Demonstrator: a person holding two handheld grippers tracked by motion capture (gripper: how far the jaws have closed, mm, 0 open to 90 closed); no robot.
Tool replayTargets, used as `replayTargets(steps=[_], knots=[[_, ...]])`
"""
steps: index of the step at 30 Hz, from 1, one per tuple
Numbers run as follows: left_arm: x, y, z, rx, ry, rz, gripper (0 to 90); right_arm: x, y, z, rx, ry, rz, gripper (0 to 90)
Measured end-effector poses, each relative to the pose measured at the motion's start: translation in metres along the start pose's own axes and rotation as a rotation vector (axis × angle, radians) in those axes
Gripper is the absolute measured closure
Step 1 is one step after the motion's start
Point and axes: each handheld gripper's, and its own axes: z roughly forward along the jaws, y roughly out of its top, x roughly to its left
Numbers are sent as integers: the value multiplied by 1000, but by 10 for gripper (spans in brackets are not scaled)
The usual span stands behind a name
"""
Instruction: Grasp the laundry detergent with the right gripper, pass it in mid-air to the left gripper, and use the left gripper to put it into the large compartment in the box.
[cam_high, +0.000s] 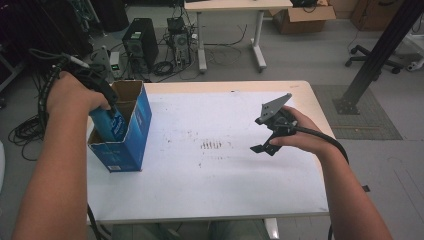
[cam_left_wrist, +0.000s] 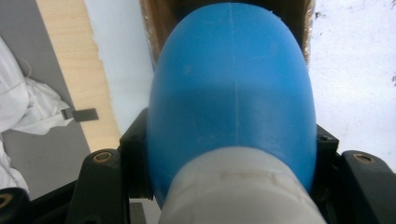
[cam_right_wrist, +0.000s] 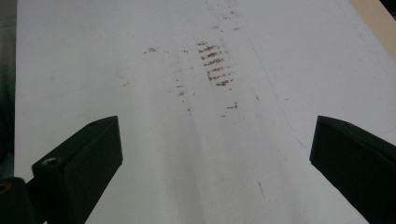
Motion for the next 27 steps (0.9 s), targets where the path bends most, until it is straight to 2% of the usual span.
replayTargets(steps=[8, 18, 27], knots=[[0, 1, 25, 3, 1, -9, 382, 1, 0, 3, -1, 6, 0, 25], [3, 1, 44, 2, -2, -17, 383, 0, 0, 5, -2, 9, 1, 25], [-2, 4, 57, 6, -21, -6, 383, 2, -2, 6, 1, 11, 6, 25]])
